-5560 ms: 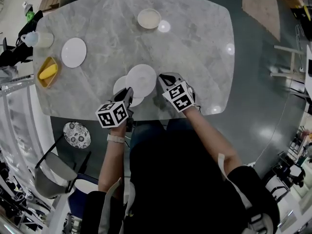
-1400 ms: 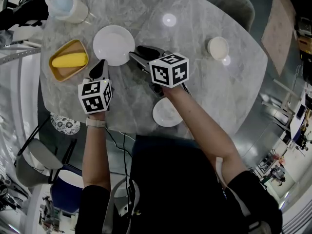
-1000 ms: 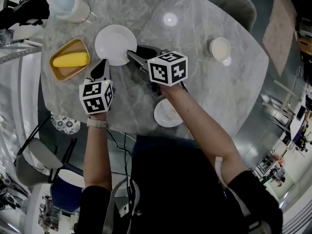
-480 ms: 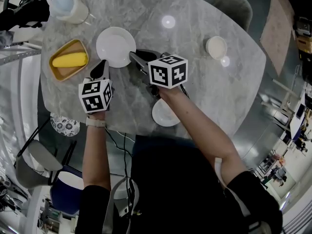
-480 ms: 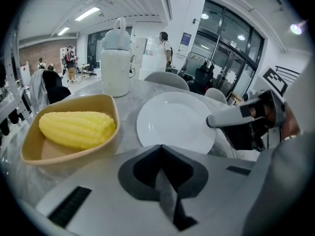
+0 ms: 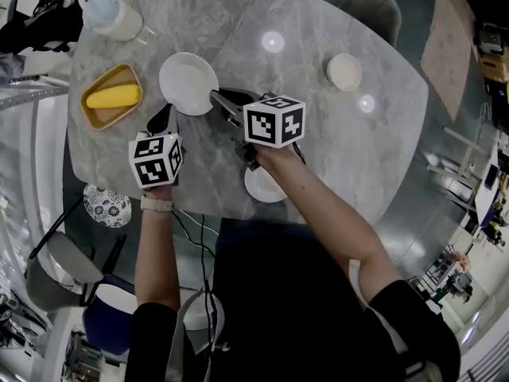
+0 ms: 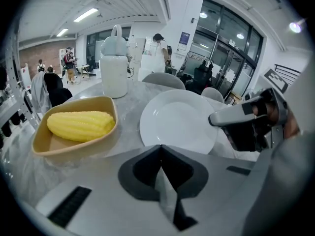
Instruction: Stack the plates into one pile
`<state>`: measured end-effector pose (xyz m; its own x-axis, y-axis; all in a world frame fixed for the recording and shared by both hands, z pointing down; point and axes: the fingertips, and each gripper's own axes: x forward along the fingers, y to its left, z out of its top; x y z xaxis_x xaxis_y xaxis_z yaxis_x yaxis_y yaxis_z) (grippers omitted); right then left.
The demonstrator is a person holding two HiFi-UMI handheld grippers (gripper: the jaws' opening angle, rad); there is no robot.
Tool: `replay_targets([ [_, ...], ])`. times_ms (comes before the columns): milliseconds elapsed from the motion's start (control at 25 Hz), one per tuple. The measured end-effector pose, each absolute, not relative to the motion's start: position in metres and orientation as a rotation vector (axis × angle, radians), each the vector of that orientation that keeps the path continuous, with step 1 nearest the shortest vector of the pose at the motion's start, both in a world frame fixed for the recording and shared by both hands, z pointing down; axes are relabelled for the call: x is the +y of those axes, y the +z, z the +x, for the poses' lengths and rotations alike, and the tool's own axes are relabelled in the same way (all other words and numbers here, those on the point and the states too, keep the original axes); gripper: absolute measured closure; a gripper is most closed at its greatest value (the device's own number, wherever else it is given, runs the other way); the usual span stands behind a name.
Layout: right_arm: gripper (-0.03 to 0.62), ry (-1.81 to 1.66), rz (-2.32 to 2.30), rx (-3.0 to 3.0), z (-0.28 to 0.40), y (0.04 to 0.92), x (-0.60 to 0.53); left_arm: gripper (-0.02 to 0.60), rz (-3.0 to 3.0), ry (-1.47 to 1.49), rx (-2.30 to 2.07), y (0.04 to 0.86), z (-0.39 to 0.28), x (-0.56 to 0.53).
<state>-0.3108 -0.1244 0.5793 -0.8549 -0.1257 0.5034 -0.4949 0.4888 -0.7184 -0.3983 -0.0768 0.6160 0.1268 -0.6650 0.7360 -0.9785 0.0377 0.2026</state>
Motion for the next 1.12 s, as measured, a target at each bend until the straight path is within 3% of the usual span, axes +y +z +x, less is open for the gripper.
replay_targets([
  [1120, 0.569, 1.507, 0.673, -2.348, -0.168, 0.547, -0.031, 0.572, 1.798, 0.641, -1.550, 0.578, -0.272, 0.016],
])
